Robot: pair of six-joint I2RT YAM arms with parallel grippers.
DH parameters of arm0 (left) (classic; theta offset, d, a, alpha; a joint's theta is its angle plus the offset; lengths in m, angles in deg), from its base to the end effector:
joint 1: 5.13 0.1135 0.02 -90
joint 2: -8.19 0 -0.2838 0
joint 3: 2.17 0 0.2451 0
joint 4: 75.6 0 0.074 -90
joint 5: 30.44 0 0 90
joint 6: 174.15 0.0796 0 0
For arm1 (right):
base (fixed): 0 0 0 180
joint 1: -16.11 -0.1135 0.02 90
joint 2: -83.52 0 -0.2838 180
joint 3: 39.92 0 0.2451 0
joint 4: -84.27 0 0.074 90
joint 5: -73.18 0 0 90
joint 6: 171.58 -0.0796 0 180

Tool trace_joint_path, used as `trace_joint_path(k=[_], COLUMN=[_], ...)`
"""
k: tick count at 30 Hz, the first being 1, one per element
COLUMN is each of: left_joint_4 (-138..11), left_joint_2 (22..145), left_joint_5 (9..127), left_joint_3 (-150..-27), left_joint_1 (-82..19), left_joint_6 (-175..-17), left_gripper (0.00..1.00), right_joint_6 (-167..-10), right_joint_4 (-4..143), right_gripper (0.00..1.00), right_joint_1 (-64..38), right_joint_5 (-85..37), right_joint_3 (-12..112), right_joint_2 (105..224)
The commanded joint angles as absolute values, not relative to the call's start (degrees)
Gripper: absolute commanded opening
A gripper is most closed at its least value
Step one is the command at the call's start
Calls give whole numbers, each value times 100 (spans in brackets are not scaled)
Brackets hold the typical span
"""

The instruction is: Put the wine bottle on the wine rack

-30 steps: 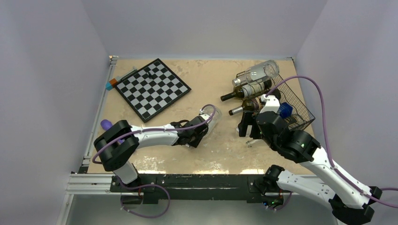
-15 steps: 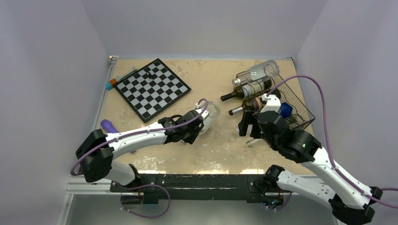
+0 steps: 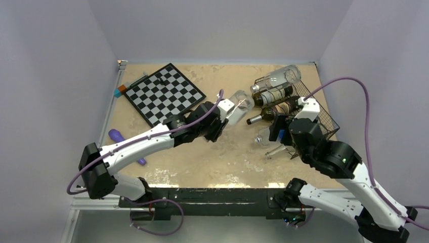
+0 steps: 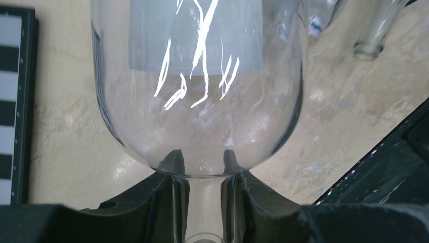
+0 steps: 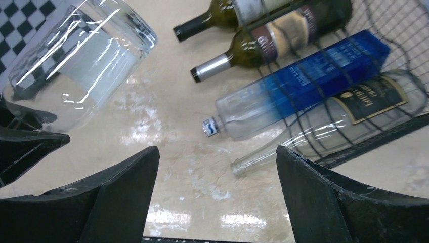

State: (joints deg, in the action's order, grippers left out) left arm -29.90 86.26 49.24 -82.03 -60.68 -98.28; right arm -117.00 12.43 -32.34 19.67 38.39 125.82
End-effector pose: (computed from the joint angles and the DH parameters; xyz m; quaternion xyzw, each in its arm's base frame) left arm 0.1905 -0.2526 0.2932 0.2912 0.8697 -0.1548 0.3673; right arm 0.1152 0.0586 0.3678 0.0457 0.8563 0.0816 0.5080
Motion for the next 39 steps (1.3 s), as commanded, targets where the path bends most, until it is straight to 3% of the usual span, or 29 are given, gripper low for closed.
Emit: trace_joint_path(k=[1, 20, 27, 39], left_joint_4=[-4577, -4996, -5856, -6857], left_joint_2=[9025, 12930, 13707, 14347], left_joint_5=[5389, 7132, 7029, 6389], left_joint_3=[-9776, -14378, -14906, -14894], left_joint_1=[-6024, -5809, -5800, -5804], left_joint_6=[-9278, -8913, -8875, -8138], left_gripper=[0, 0, 0, 0], right_joint_6=[-11767, -11292, -11869, -12377], right_joint_4=[644, 517, -480, -885], right_gripper=[89, 88, 86, 85], right_joint_1=[-3226, -3217, -3214, -3215], right_joint_5=[3087, 3482, 3499, 3233], right_joint_3=[4619, 5171, 5399, 5259], right_joint_2=[12639, 11672, 11551, 11360])
